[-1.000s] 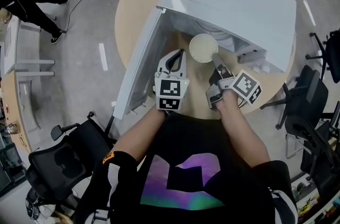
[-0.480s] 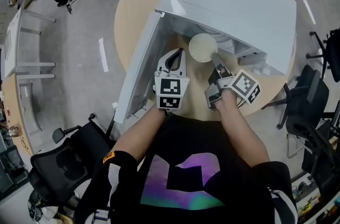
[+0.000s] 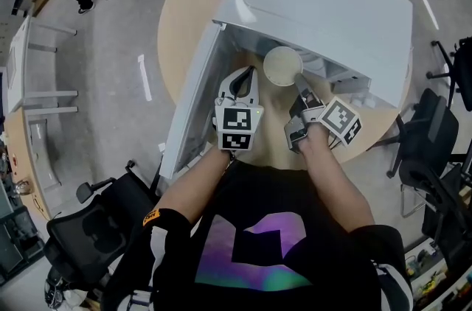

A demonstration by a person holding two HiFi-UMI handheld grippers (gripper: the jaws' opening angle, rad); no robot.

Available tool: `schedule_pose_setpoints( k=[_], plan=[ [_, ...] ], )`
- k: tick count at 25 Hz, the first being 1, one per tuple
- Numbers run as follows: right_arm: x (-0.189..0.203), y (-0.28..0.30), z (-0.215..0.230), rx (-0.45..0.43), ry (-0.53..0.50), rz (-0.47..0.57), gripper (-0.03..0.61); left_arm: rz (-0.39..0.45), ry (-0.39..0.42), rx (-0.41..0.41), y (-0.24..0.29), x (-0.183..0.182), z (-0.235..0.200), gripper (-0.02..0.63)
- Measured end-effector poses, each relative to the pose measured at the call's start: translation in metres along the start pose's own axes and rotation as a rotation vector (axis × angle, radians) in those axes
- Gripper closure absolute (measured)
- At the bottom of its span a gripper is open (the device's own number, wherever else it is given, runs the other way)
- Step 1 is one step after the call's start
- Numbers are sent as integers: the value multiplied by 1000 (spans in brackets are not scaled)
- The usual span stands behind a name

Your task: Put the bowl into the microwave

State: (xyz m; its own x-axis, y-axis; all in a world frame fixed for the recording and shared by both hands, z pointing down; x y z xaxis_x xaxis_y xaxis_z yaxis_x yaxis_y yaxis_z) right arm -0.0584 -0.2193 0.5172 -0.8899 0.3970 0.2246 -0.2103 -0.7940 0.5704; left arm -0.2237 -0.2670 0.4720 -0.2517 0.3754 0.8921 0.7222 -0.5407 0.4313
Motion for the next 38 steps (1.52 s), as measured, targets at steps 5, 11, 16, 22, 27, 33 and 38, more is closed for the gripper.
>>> schedule_pose_setpoints(
  k=[5, 11, 16, 22, 27, 33, 38],
  plan=[
    [-2, 2, 0, 6, 10, 8, 528, -1, -2, 1, 4, -2, -4, 568],
    [-4, 7, -3, 7, 21, 19, 528, -4, 3, 5, 8, -5, -7, 568],
    [-8, 12, -2, 9, 34, 29, 528, -10, 4, 11, 15, -6, -7, 568],
    [-16, 17, 0, 12, 46, 38, 528, -13, 5, 13, 26, -9, -9, 568],
    [-21, 21, 1, 18, 54, 44, 528, -14, -3, 5, 31, -11, -14, 568],
    [-22, 26, 4, 22, 69, 52, 528, -16, -6, 2, 36, -10, -16, 568],
    [-25, 30, 6, 27, 86, 63, 528, -21, -5, 6, 40, -10, -15, 568]
  ],
)
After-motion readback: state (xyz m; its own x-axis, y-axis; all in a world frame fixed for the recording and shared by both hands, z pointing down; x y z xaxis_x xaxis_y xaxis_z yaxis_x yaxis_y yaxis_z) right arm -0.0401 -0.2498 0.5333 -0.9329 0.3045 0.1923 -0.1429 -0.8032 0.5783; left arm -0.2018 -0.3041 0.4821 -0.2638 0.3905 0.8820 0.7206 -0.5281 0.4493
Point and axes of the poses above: the fingertips, and each gripper's own axes: y forward along the fingers, z to its right, x out of its underside, the point moved 6 cm from there along -y, backward along the fingers, and after that the axes turned 15 degrees about x, right-handed, at the moved point
